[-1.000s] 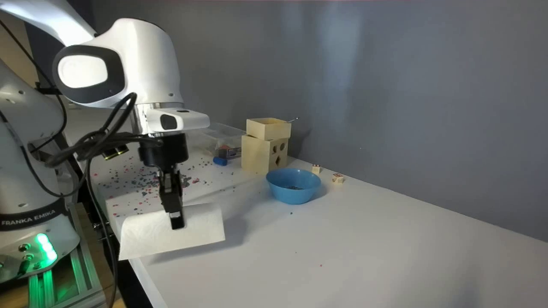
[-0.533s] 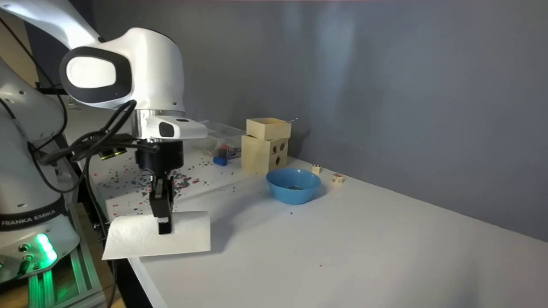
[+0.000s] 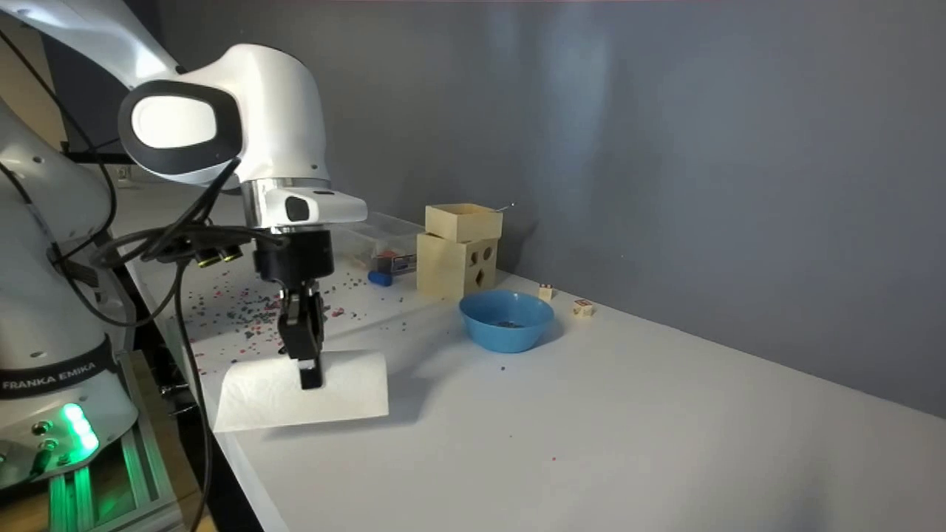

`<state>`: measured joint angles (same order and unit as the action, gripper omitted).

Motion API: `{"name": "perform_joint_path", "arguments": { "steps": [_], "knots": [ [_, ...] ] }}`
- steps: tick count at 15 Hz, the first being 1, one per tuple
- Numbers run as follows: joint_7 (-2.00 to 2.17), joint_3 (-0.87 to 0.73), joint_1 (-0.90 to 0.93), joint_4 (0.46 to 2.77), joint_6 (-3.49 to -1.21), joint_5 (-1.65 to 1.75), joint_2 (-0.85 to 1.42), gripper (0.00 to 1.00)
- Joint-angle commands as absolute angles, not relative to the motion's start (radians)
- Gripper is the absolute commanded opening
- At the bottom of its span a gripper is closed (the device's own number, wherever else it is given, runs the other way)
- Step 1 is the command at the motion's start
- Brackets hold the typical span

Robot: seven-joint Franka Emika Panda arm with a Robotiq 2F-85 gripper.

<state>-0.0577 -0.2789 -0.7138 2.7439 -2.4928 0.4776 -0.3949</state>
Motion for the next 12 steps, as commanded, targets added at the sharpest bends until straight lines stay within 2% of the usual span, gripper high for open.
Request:
{"name": "perform_joint_path", "arguments": {
  "steps": [1, 6, 12],
  "knots": [
    [0.060, -0.215, -0.725, 2.743, -2.505, 0.567, -0.395, 0.00],
    [0.183, -0.146, -0.728, 2.743, -2.475, 0.736, -0.397, 0.00],
    [0.179, -0.142, -0.597, 2.744, -2.258, 0.729, -0.377, 0.00]
  ]
}}
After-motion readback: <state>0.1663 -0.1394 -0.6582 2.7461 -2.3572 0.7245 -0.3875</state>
